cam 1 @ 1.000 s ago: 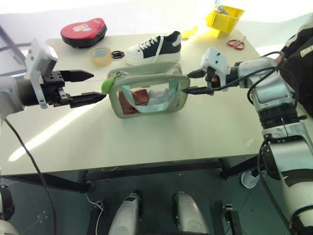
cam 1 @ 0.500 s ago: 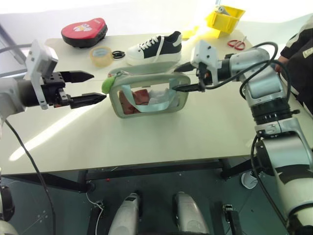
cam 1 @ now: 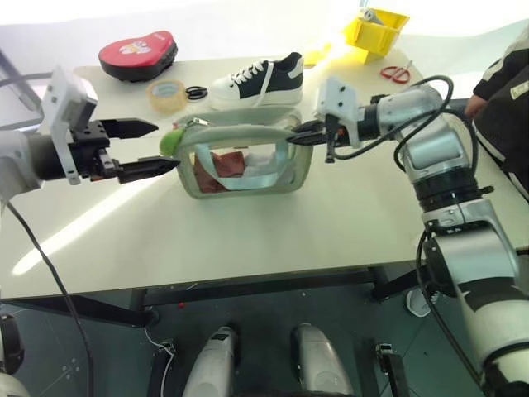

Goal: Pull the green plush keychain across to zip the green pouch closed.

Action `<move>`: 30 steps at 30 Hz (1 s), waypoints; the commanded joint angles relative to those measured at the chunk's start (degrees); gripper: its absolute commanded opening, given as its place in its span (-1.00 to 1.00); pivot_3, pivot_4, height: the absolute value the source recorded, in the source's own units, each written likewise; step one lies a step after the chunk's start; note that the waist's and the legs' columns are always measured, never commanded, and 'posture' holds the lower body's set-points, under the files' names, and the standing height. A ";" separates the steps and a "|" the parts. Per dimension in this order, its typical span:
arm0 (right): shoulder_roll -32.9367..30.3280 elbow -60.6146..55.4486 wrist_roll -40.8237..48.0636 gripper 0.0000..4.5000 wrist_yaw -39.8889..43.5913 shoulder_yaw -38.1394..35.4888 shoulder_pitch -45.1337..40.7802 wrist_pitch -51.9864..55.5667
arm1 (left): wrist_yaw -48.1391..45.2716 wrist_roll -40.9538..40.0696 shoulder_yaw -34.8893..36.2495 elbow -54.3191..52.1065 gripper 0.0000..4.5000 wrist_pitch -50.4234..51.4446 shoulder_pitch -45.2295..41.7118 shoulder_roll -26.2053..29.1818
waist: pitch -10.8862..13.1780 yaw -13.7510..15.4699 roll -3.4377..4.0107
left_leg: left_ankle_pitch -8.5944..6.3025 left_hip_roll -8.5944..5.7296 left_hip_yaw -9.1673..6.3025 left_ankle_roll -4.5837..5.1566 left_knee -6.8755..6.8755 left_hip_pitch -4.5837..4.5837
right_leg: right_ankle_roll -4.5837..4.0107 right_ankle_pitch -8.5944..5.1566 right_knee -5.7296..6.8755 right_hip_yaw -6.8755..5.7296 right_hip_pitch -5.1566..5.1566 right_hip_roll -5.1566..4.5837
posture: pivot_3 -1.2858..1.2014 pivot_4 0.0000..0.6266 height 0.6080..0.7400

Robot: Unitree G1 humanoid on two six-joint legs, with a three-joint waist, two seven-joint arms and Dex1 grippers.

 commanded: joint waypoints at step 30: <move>-2.51 -8.49 4.81 -0.97 3.92 -1.84 3.41 2.34 | -3.17 6.81 0.72 11.92 1.00 -6.93 1.01 2.64 | 0.00 0.05 0.00 | 0.00 -0.01 0.00 0.00 0.02 0.00 | 0.00 0.00 0.04 0.00 0.00 -0.01 | 0.03 -0.52 1.00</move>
